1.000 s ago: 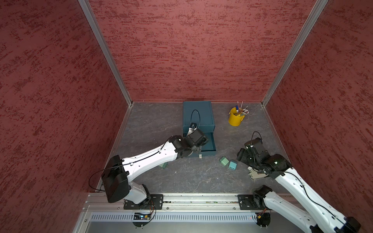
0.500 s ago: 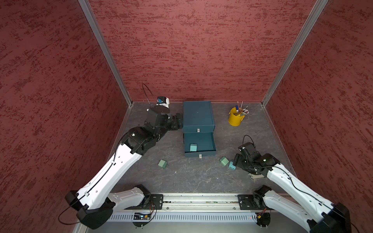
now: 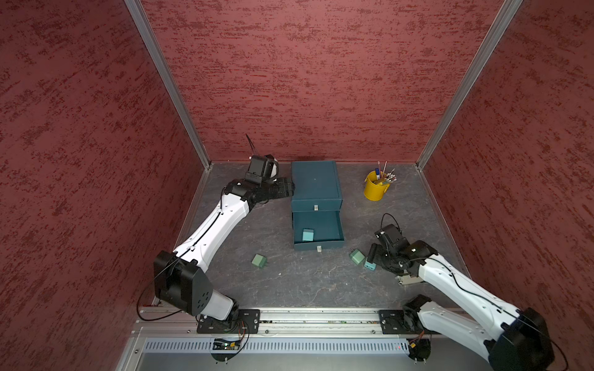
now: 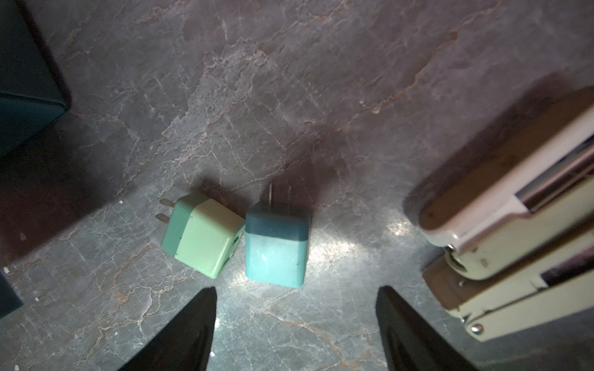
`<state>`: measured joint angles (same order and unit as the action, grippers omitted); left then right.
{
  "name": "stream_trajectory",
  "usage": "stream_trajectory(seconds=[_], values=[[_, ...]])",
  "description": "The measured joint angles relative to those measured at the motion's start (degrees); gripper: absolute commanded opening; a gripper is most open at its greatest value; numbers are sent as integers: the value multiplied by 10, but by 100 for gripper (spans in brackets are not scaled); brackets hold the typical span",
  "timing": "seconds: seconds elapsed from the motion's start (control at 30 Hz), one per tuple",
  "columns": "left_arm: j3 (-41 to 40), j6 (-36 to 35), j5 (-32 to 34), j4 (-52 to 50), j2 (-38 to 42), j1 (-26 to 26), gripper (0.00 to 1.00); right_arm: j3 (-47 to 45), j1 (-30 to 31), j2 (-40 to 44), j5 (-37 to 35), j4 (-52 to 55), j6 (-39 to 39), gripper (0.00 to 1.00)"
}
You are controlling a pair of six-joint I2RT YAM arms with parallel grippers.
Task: Place the plugs into the drawer by color
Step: Pick up the plug from the center of the board.
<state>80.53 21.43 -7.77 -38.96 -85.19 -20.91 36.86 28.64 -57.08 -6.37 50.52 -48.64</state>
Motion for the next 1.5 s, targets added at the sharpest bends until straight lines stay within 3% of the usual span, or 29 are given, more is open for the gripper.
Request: stream_trajectory(seconds=[0.5, 1.3, 1.5], values=[[-34, 23, -78, 63, -34, 9, 81, 70, 0, -16, 1, 31, -14, 82], [-47, 18, -74, 70, -23, -6, 81, 23, 0, 16, 8, 41, -23, 76], [-48, 12, -71, 68, -21, -19, 81, 9, 0, -21, 11, 18, -19, 79]])
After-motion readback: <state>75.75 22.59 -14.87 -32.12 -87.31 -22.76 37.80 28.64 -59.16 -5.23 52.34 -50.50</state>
